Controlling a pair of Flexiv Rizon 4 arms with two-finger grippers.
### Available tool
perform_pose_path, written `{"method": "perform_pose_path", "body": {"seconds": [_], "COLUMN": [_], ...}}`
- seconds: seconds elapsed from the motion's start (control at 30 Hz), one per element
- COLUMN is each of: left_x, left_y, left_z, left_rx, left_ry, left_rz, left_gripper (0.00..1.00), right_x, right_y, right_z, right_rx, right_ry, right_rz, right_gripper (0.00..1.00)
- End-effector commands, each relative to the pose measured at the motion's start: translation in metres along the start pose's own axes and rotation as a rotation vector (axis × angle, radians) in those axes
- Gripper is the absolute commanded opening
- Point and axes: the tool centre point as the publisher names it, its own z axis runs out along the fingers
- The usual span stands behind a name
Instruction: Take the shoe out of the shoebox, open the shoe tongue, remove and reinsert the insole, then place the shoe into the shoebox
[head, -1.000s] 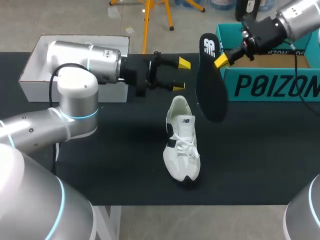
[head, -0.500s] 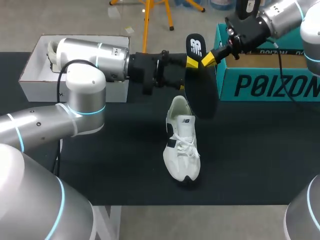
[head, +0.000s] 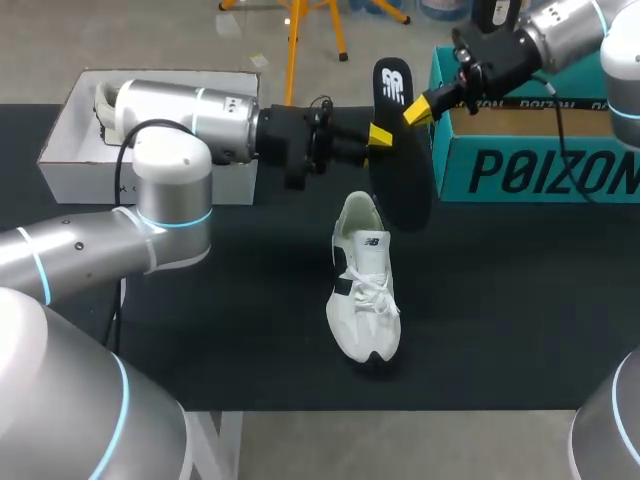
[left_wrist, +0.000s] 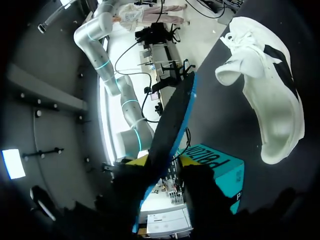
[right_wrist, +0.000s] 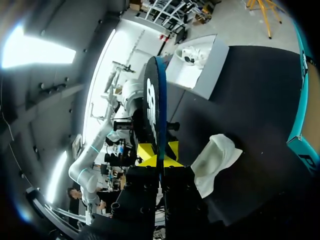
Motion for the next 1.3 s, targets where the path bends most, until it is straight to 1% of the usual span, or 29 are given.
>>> {"method": "perform_pose_path", "body": {"seconds": [0.03,0.47,0.5,0.53,0.57,0.7,0.8,0.87,1.03,1.1,1.17,1.3], "left_x": [0.002,-0.001,-0.001,-0.001,-0.002,-0.001,0.0,0.001,0.005,0.007,0.008,0.01], "left_y": [0.002,0.003,0.003,0.003,0.003,0.003,0.004,0.004,0.009,0.012,0.014,0.016], "left_z": [-0.003,-0.008,-0.009,-0.009,-0.01,-0.012,-0.014,-0.014,-0.02,-0.024,-0.029,-0.033], "left_rx": [0.006,-0.013,-0.016,-0.017,-0.02,-0.028,-0.035,-0.038,-0.02,-0.024,-0.019,-0.02], "left_ry": [-0.019,-0.02,-0.02,-0.02,-0.022,-0.024,-0.022,-0.018,-0.01,-0.004,-0.006,0.005], "left_rz": [0.004,0.007,0.007,0.007,0.006,-0.002,-0.007,-0.011,-0.069,-0.083,-0.1,-0.113], "left_gripper": [0.0,0.0,0.0,0.0,0.0,0.0,0.0,0.0,0.0,0.0,0.0,0.0], "right_x": [-0.002,-0.002,-0.002,-0.002,-0.003,-0.006,-0.007,-0.01,-0.003,0.005,0.015,0.034], "right_y": [0.002,0.002,0.002,0.002,0.002,0.0,-0.004,-0.008,-0.028,-0.039,-0.051,-0.071], "right_z": [0.004,0.01,0.01,0.01,0.01,0.007,0.0,-0.006,-0.04,-0.057,-0.07,-0.09], "right_rx": [0.001,-0.001,0.0,0.0,0.0,-0.003,-0.012,-0.023,-0.06,-0.075,-0.081,-0.082], "right_ry": [0.007,0.014,0.014,0.007,0.01,0.013,0.013,-0.015,-0.154,-0.242,-0.304,-0.448], "right_rz": [0.004,0.022,0.026,0.036,0.035,0.039,0.038,0.035,-0.015,-0.063,-0.097,-0.184], "right_gripper": [0.0,0.0,0.3,0.94,1.0,1.0,1.0,1.0,1.0,1.0,1.0,1.0]}}
